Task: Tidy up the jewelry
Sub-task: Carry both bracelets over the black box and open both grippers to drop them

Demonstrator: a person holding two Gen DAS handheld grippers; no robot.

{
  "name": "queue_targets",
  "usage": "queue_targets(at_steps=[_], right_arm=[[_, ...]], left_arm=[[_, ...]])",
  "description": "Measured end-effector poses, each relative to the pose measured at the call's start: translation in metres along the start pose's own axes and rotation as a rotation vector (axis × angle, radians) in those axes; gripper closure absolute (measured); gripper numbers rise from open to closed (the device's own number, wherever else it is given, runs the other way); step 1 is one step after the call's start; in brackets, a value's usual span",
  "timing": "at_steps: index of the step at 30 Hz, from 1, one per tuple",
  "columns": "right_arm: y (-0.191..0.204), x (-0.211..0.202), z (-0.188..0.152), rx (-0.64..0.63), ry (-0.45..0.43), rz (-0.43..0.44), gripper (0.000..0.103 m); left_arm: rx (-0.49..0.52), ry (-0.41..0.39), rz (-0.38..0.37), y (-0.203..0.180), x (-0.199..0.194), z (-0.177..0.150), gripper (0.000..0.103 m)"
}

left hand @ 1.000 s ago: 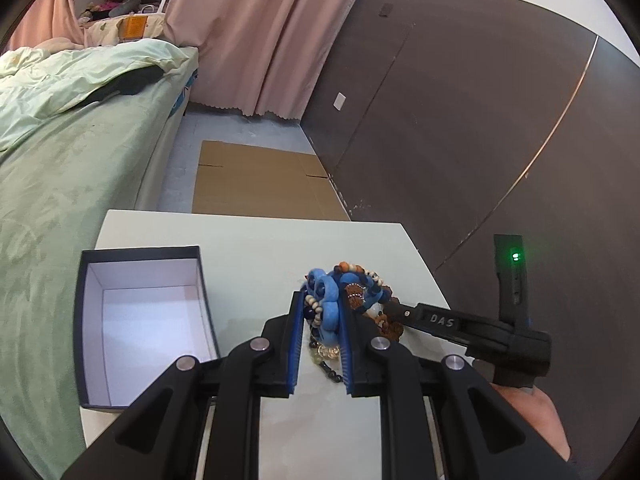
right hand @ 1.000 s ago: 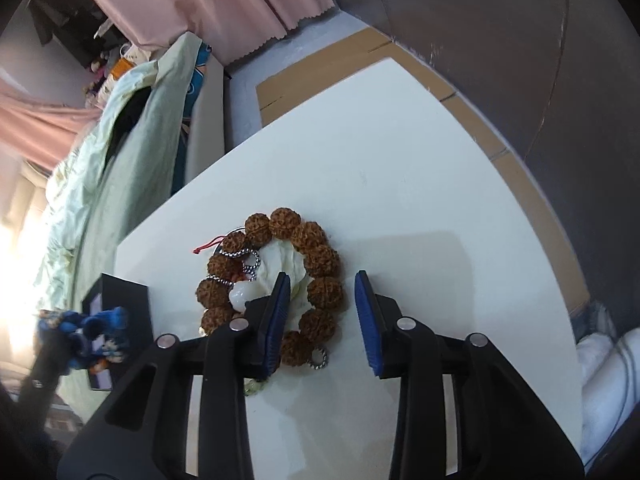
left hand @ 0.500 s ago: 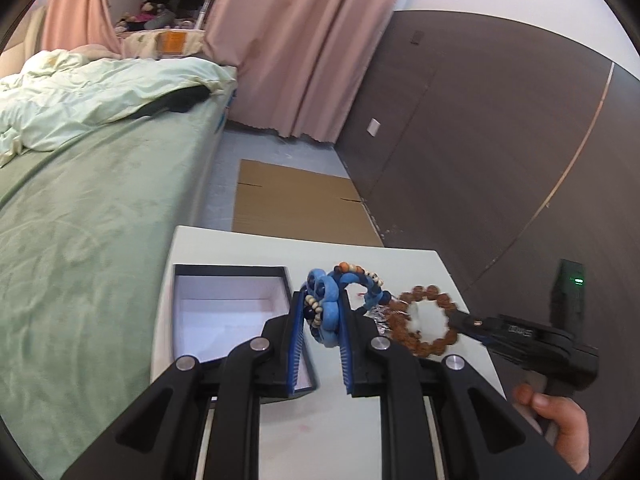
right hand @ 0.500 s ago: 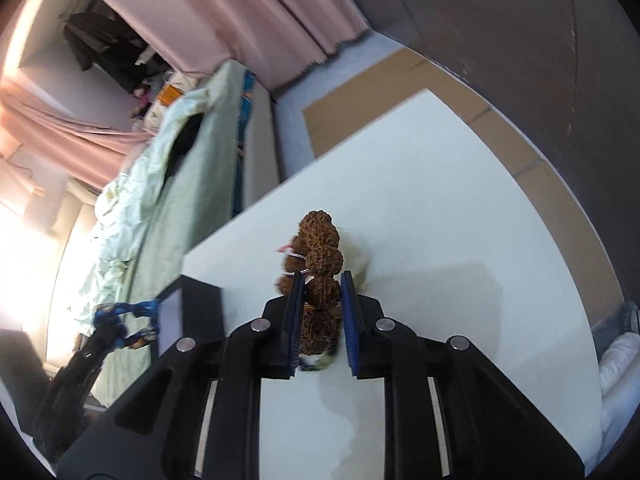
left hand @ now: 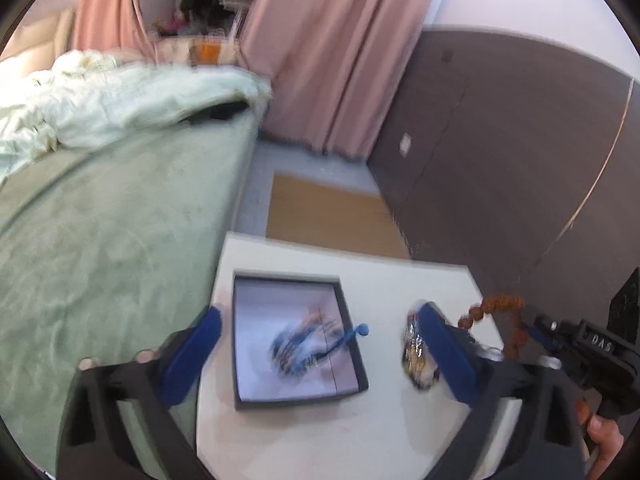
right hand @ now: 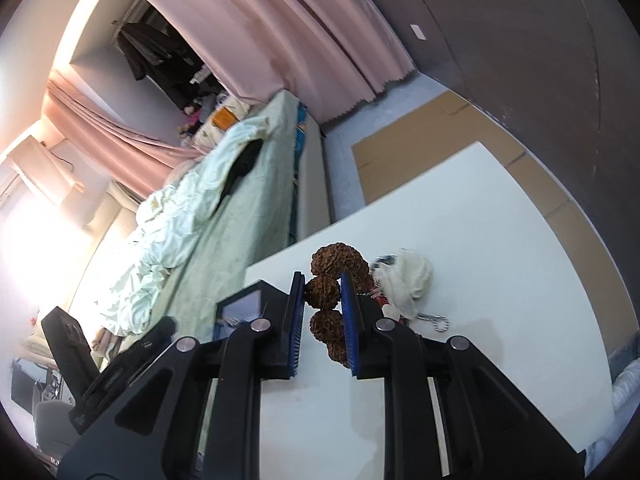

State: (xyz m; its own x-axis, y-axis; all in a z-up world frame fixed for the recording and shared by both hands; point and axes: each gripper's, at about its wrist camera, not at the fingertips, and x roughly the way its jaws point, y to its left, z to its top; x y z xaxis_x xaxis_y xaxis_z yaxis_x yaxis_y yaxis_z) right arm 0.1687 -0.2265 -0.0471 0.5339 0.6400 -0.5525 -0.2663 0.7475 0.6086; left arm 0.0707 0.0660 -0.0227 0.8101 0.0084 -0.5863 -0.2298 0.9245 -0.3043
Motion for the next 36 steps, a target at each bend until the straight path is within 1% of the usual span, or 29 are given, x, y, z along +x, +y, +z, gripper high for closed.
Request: queue_targets(at_steps=[1,4,8,17,21,26,29,34,36], right_arm=[[0.003,-0.002,-0.001,-0.004,-0.006,0.008,0.084],[0.014,-0.006,-0.002,-0.022,-0.027,0.041,0.084],[0.03,-0.007,-0.004,-0.042,-0.042,0.082,0.084],[0.075,-0.019,0.005,-0.124,-0.088,0.149,0.084],[0.093,-0.019,0.008,-0.151,-0.093,0.171,0.084],[0.123,-0.002,0.011,-0.196,-0.051,0.196,0.084],[0.136,0.016,0.007,-0.217,-0.017,0.219,0.084],[0.141,0.055,-0.008,-0.207,0.065,0.262,0.084],[0.135,0.077,-0.013,-0.173,0.129,0.283,0.084]], left_arm=[[0.008,-0.019,0.001,-0.001,-0.006,0.002,0.008],[0.008,-0.021,0.002,0.003,-0.01,0.006,0.008],[-0.035,-0.011,0.009,0.016,-0.013,0.01,0.008],[-0.105,-0.05,0.005,0.042,-0.033,0.021,0.008],[-0.127,-0.069,0.008,0.051,-0.039,0.025,0.008],[-0.169,-0.083,0.028,0.069,-0.046,0.029,0.008],[-0.188,-0.091,0.052,0.078,-0.051,0.03,0.008],[-0.219,-0.091,0.102,0.091,-0.054,0.029,0.008],[-0.232,-0.082,0.108,0.094,-0.052,0.028,0.008]])
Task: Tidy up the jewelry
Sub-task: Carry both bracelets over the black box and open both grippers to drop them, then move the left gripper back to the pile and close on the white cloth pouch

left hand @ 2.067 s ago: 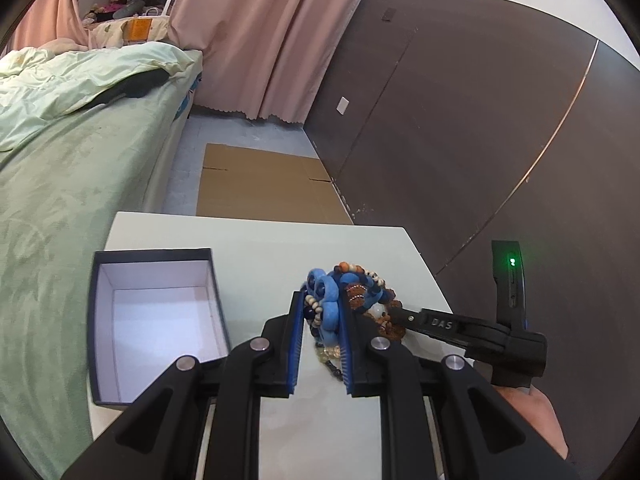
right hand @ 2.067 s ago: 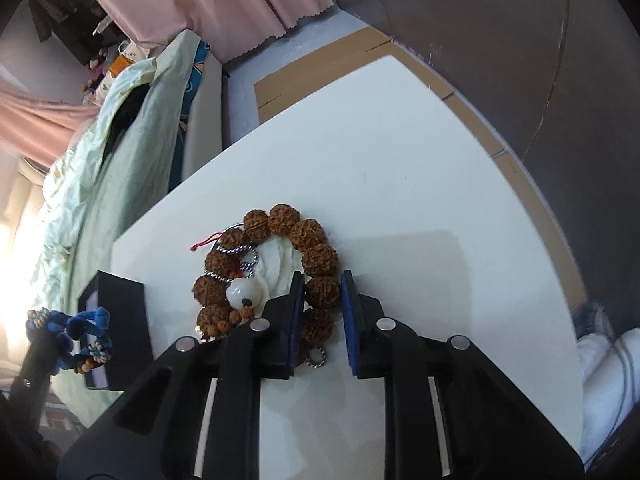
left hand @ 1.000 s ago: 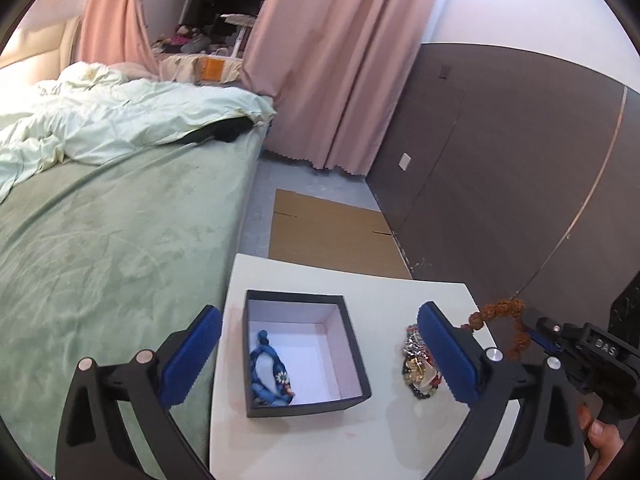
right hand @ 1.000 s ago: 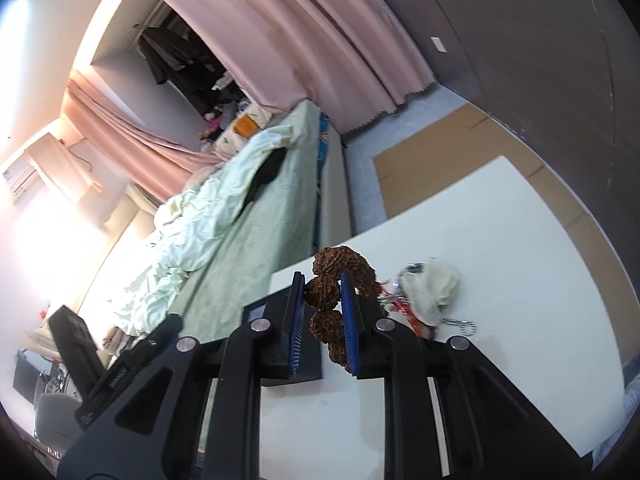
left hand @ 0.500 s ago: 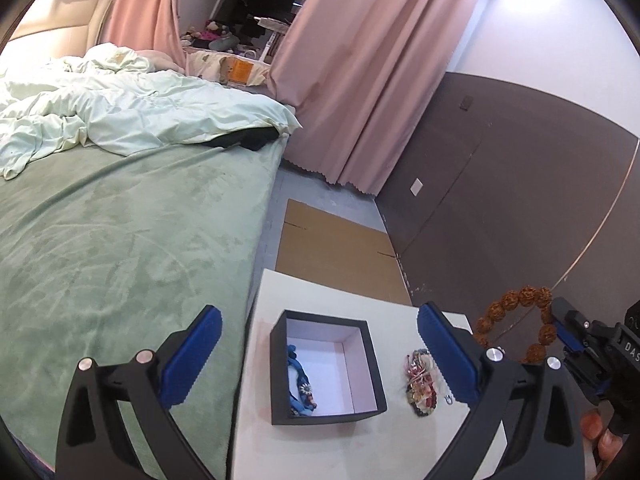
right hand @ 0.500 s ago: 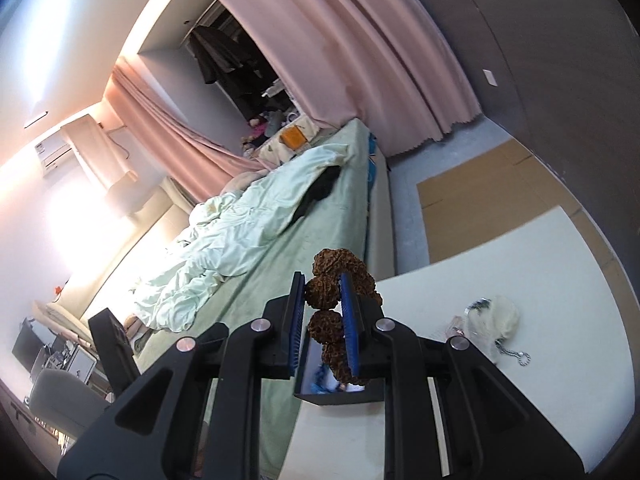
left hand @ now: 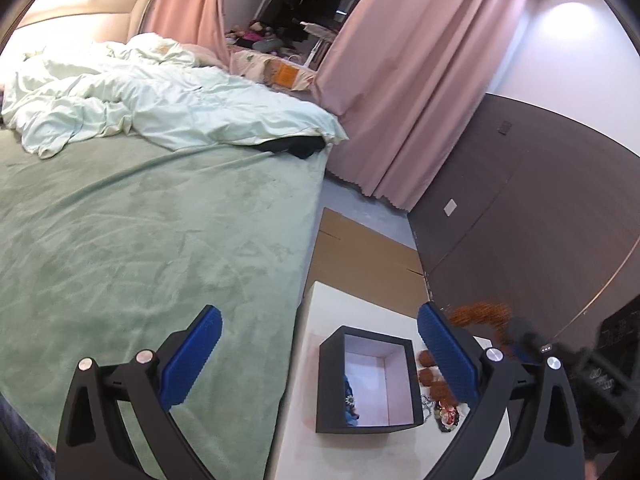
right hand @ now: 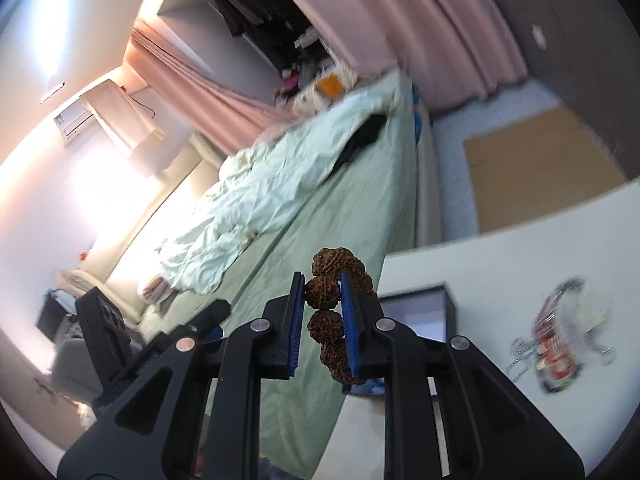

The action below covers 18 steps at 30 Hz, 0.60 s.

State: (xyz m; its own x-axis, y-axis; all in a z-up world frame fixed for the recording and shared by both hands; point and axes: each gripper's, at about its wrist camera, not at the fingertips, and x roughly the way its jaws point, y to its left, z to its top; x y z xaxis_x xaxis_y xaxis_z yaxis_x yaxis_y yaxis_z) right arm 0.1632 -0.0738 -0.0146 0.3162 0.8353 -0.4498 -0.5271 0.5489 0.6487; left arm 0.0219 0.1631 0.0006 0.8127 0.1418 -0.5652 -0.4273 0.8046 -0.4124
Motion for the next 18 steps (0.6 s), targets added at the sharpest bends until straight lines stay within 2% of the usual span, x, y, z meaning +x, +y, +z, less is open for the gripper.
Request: queue_targets(at_steps=[3,5,6,7,9,11,18], right_arm=[[-0.017,0.021,-0.003,0.03,0.089,-0.051,0.082],[-0.028,0.019,-0.004,0.051,0.098,-0.056,0.066],[-0.031,0.015,-0.003,0.052,0.095,-0.075,0.045],[-0.033,0.011,-0.004,0.045,0.086,-0.096,0.02],[-0.035,-0.006,-0.001,0.024,0.026,-0.136,0.004],[-0.039,-0.021,-0.001,0.023,-0.007,-0.144,0.004],[-0.068,-0.044,-0.012,0.061,0.015,-0.256,0.004]], left_arm=[[0.01,0.013,0.002,-0.001,0.003,-0.002,0.008],[0.034,0.018,0.009,-0.006,0.004,-0.005,0.008],[0.043,0.021,0.007,-0.009,0.005,-0.007,0.008],[0.051,0.024,0.004,-0.012,0.006,-0.008,0.008],[0.061,0.031,-0.002,-0.017,0.009,-0.011,0.008],[0.068,0.042,-0.01,-0.022,0.012,-0.015,0.008],[0.124,0.082,-0.026,-0.047,0.02,-0.029,0.008]])
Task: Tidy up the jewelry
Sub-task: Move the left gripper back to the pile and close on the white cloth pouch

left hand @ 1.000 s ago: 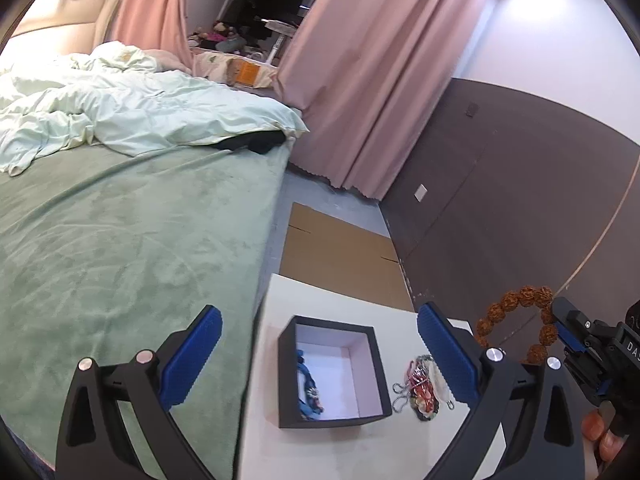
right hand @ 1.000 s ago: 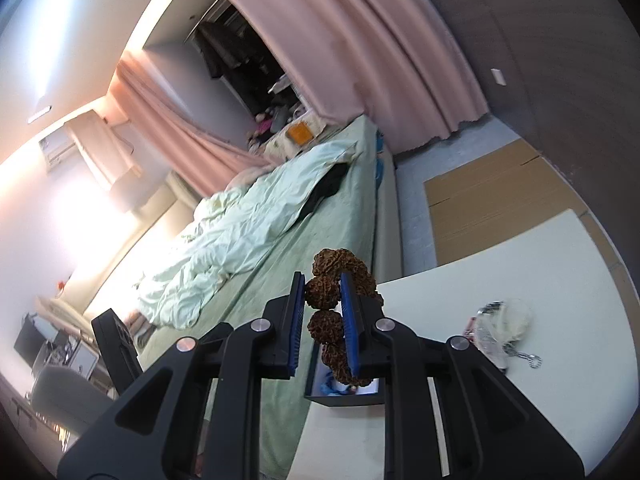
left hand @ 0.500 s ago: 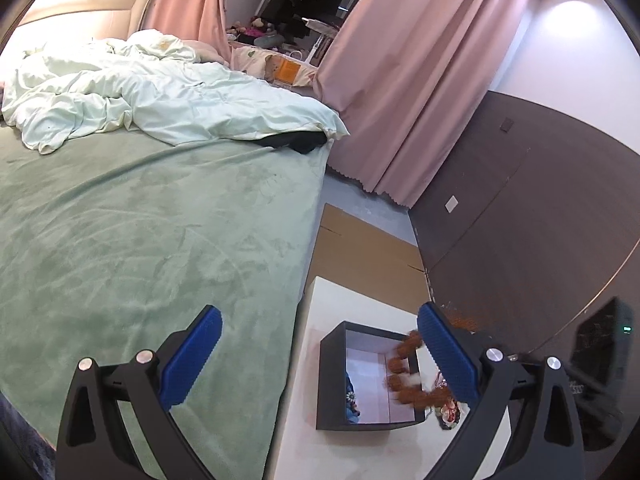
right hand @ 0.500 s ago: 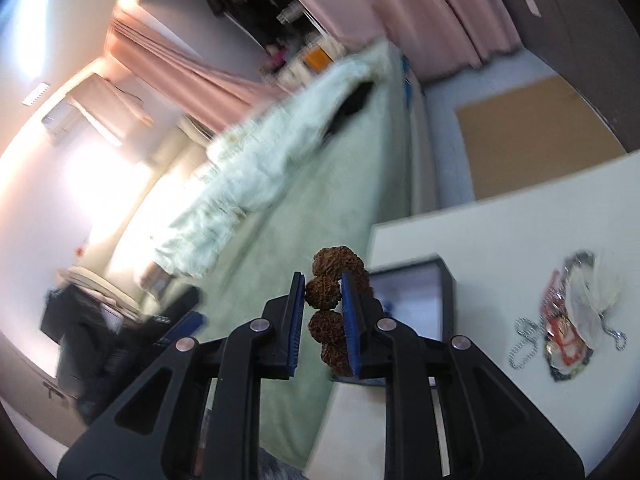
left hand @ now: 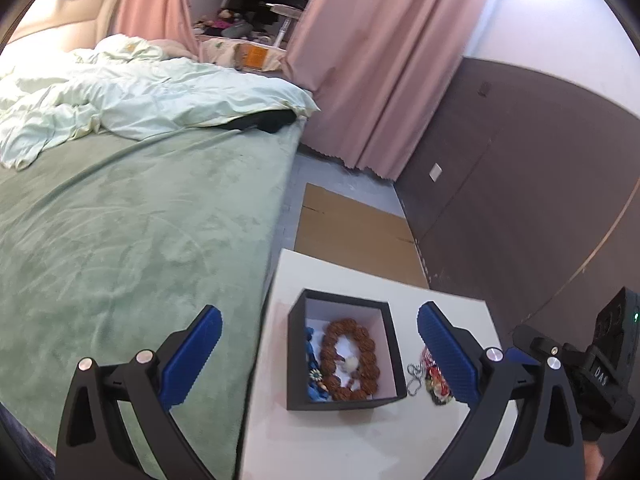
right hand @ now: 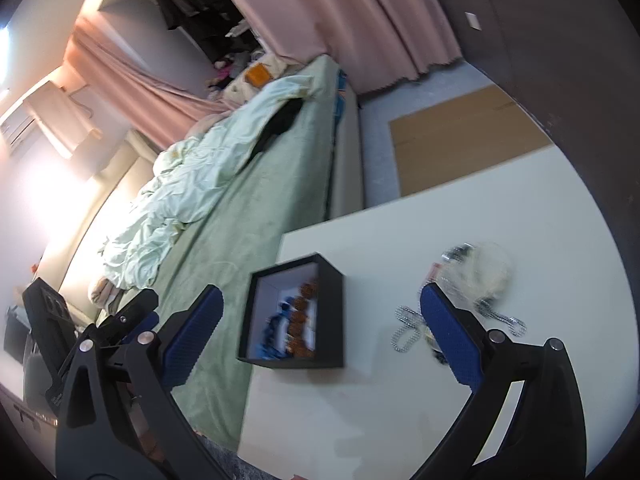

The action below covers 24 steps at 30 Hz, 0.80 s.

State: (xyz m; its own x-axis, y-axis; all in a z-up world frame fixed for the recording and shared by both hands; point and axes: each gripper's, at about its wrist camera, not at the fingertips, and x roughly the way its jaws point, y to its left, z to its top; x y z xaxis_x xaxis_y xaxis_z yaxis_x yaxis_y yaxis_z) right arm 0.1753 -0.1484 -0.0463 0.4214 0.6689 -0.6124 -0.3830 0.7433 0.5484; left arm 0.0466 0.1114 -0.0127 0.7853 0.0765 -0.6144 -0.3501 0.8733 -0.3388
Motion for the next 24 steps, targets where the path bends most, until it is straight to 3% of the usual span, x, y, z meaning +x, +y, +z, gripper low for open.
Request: queue_targets(at_steps=[8,14,24], right_arm=[[-0.046,-0.034,0.008,0.077,-0.043,-0.059,0.004],[-0.071,-0.053,0.015,0.124,-0.029,-0.08,0.004],[-0.134,-0.074,0.003,0.317,-0.014,-0.083,0.004]], left_arm=[[0.159,0.082,-0.011,-0.066,0.026,-0.017,0.008],[0.26,0.101,-0.087,-0.118,0.035,-0.013,0.008],[0.284,0.252,-0.185,-0.157,0.083,-0.042,0.009]])
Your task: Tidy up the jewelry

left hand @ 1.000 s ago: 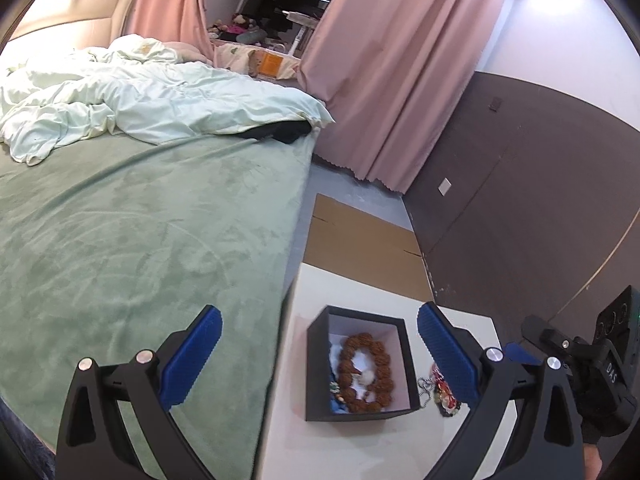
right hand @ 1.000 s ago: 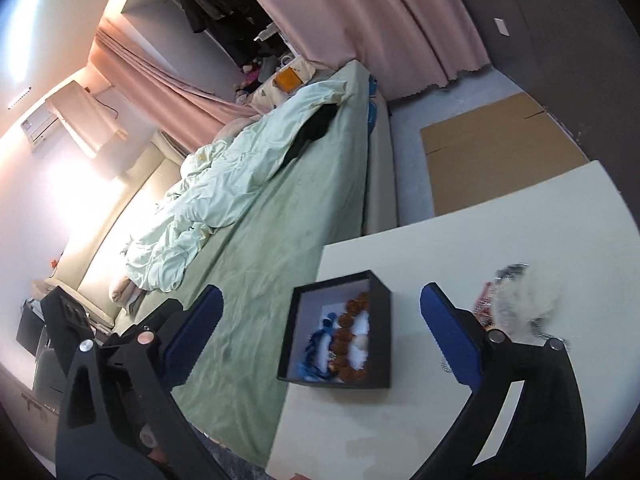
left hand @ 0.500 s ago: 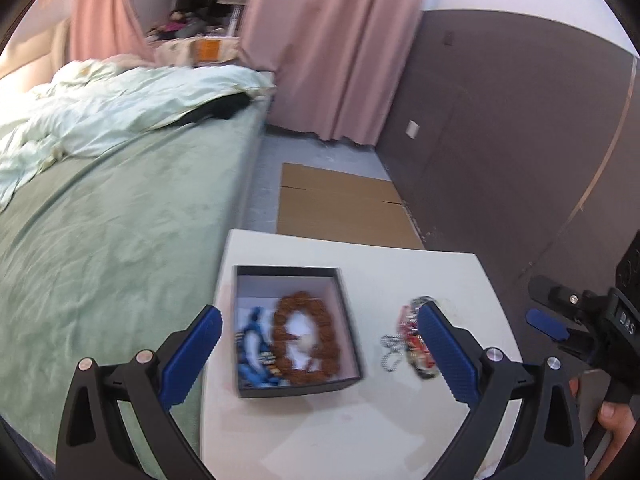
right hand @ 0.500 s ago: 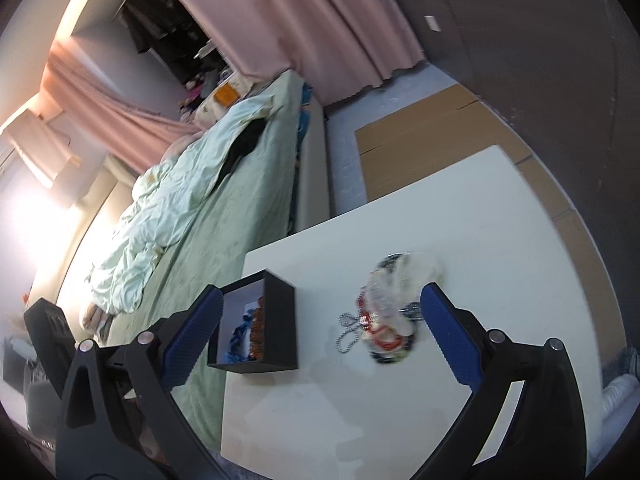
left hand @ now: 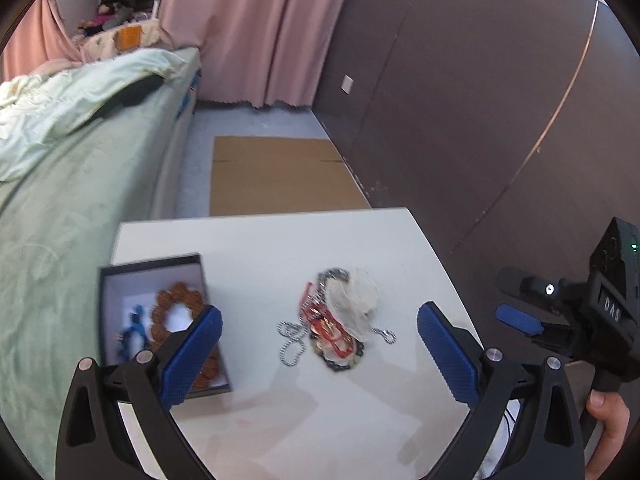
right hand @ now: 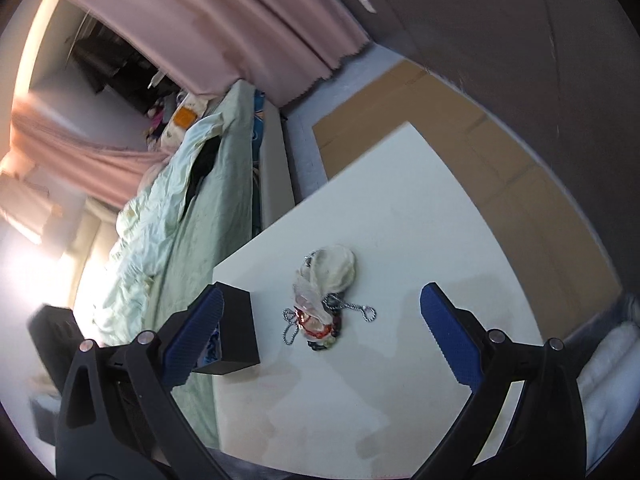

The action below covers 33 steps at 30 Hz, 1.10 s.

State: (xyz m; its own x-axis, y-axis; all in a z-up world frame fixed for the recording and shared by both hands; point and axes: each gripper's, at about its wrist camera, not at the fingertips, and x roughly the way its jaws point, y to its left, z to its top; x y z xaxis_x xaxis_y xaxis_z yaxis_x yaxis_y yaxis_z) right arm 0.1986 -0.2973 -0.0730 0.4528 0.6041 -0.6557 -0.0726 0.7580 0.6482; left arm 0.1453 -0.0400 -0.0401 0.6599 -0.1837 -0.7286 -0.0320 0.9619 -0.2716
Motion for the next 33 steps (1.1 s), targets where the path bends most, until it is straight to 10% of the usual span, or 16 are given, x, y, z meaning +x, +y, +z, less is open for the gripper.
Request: queue_targets(at_steps=[13,33], right_arm=[[-0.021,0.019,-0.003,0.071,0.027,-0.041,0.007],[-0.042,0.055,0.02,0.191,0.073,-0.028,0.022]], left_arm=[[-0.013,0.084,-0.08,0.008,0.054,-0.011,0.042],[0.01,0.143,-0.082,-0.016,0.122,-0.001,0.061]])
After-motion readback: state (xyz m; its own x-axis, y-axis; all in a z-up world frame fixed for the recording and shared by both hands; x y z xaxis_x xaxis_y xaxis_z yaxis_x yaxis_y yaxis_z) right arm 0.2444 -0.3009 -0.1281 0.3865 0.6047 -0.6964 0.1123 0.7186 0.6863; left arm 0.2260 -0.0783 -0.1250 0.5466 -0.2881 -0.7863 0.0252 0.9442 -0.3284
